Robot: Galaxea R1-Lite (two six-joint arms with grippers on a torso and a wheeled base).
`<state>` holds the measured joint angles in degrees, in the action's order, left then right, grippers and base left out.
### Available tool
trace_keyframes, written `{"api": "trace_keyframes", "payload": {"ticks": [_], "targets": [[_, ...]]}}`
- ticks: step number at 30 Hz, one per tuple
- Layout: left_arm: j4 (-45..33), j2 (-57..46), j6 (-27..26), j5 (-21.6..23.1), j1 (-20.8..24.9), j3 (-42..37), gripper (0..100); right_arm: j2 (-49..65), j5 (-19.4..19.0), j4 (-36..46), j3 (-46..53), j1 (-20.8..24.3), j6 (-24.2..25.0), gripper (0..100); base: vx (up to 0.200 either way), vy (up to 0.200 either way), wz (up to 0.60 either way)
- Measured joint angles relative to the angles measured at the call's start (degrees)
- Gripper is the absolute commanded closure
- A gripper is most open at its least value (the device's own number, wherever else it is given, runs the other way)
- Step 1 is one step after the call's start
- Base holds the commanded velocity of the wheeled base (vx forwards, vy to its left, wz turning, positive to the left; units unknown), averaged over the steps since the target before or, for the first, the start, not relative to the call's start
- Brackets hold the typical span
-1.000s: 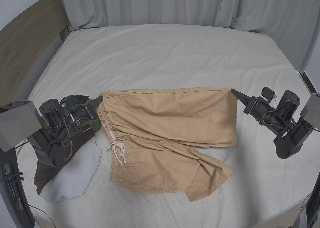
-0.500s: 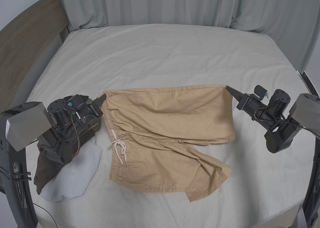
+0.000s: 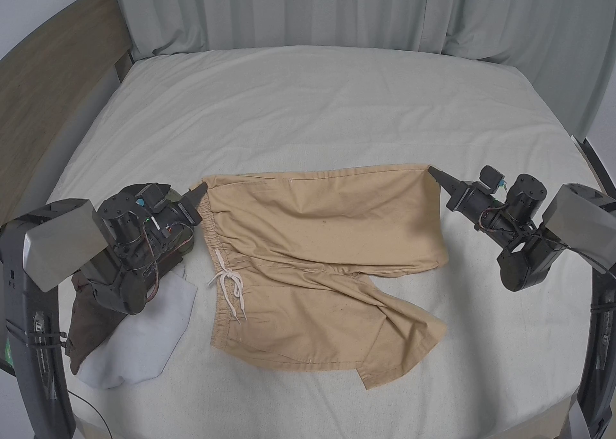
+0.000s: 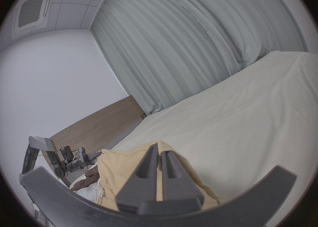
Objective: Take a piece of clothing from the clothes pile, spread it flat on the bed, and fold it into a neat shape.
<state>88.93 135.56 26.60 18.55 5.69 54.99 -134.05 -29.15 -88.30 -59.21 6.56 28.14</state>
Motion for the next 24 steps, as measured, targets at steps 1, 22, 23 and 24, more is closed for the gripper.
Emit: {"api": "trace_keyframes", "payload": {"ticks": [1, 22, 23, 24], "targets": [[0.02, 0.22, -0.02, -0.02, 0.0, 0.18, 100, -0.29, 0.0, 0.0, -0.27, 0.0, 0.0, 100, 0.0, 0.0, 0.0], [0.0, 4.11, 0.41, -0.72, 0.37, 5.28, 0, -2.56, 0.0, 0.0, -2.58, 0.07, -0.02, 0, 0.0, 0.0, 0.0], [-0.02, 4.13, 0.61, -0.71, 0.43, 5.34, 0, -2.69, 0.02, -0.02, -2.72, 0.07, -0.02, 0, 0.0, 0.0, 0.0], [-0.02, 4.16, 1.04, -0.68, 0.52, 5.4, 0, -2.91, 0.2, -0.06, -2.83, 0.05, 0.0, 0, 0.0, 0.0, 0.0]]}}
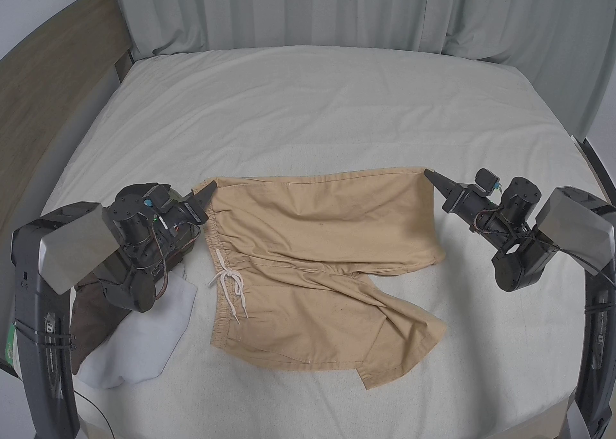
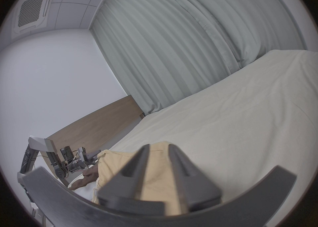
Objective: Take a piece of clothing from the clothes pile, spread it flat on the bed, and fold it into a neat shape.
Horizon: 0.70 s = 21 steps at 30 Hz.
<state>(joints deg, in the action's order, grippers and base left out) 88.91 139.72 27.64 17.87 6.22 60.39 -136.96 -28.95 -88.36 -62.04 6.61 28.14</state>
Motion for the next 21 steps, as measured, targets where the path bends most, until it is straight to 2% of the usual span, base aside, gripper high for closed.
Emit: {"api": "trace_keyframes", "payload": {"ticks": [6, 12, 16, 21], "targets": [[0.0, 0.0, 0.88, -0.44, 1.05, -0.39, 0, -0.09, 1.1, -0.02, 3.17, -0.07, -0.15, 0, 0.0, 0.0, 0.0], [0.02, -0.52, 1.05, -1.29, 1.8, -2.73, 0, 3.15, 1.15, -0.02, 12.15, 0.3, -0.68, 0, 0.0, 0.0, 0.0], [0.02, -2.04, 1.05, -0.93, 2.05, -6.29, 0, 6.61, 1.1, 0.0, 18.87, 0.61, -1.15, 0, 0.0, 0.0, 0.0], [0.02, -6.8, 1.01, 1.91, 2.24, -13.42, 0, 12.18, 1.07, 0.01, 27.09, 1.07, -1.48, 0, 0.0, 0.0, 0.0]]}}
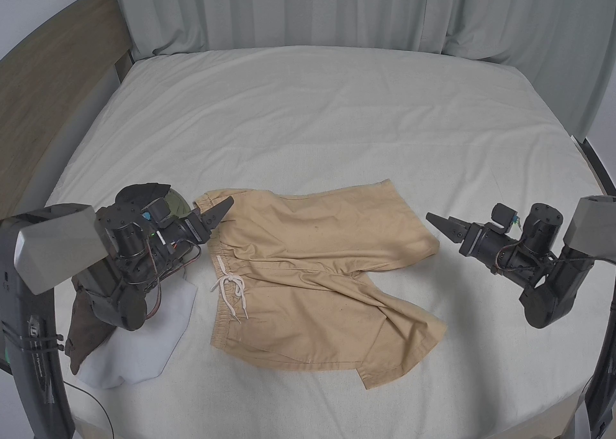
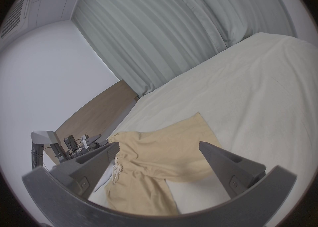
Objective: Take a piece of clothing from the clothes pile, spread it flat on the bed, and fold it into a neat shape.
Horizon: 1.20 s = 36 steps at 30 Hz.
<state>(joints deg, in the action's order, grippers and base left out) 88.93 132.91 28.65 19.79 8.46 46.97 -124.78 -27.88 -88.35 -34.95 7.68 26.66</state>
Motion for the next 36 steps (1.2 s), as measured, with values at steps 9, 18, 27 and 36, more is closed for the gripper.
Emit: {"api": "trace_keyframes", "payload": {"ticks": [9, 18, 27, 36], "targets": [[-0.09, -12.3, -0.43, 6.55, -0.66, -14.04, 0, 10.09, -0.04, 0.05, 11.72, 1.55, -0.59, 0, 0.0, 0.0, 0.0], [-0.11, -21.14, -3.41, 12.92, -2.49, -23.44, 0, 15.49, -0.06, 0.1, 21.04, 3.39, -3.71, 0, 0.0, 0.0, 0.0], [-0.11, -21.78, -12.59, 15.8, -3.29, -26.11, 0, 16.63, -0.09, 0.11, 23.95, 4.06, -4.19, 0, 0.0, 0.0, 0.0], [-0.09, -21.64, -17.1, 20.7, -5.18, -29.56, 0, 16.85, -0.06, 0.11, 25.31, 4.63, -4.24, 0, 0.0, 0.0, 0.0]]}}
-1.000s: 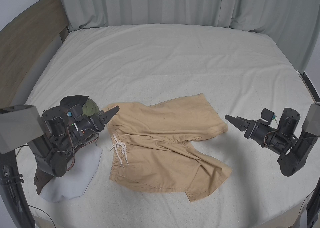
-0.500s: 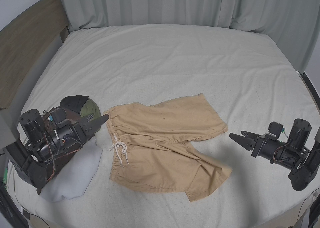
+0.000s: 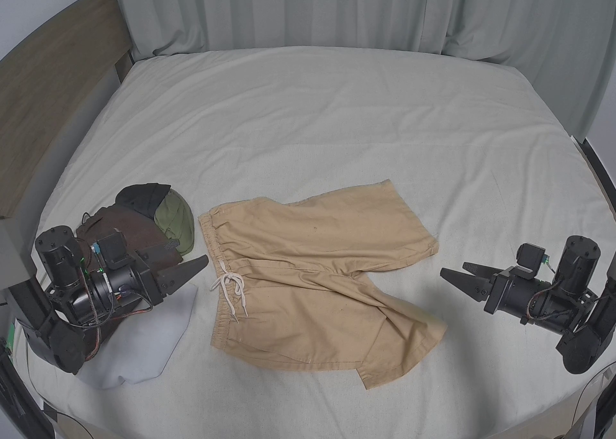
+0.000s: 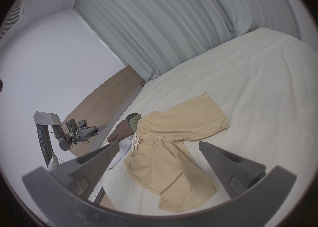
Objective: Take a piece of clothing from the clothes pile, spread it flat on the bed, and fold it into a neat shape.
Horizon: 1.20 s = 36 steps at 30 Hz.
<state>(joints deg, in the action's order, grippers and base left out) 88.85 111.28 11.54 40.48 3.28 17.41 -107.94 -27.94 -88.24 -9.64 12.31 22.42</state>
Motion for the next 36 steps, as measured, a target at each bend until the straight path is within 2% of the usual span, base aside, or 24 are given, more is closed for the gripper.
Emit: {"api": "trace_keyframes", "payload": {"ticks": [7, 15, 36], "targets": [[0.0, 0.2, -0.3, 0.24, 0.22, -2.04, 0, -0.15, -0.06, 0.02, 1.4, 0.8, -0.17, 0, 0.0, 0.0, 0.0], [0.0, 1.97, -4.6, 0.23, 0.4, -2.61, 0, -0.88, -0.06, 0.0, 2.97, 1.6, -0.37, 0, 0.0, 0.0, 0.0], [0.0, 6.61, -5.17, 0.98, 0.18, -3.68, 0, -4.83, 0.11, -0.01, 4.24, 1.55, -0.33, 0, 0.0, 0.0, 0.0]]}}
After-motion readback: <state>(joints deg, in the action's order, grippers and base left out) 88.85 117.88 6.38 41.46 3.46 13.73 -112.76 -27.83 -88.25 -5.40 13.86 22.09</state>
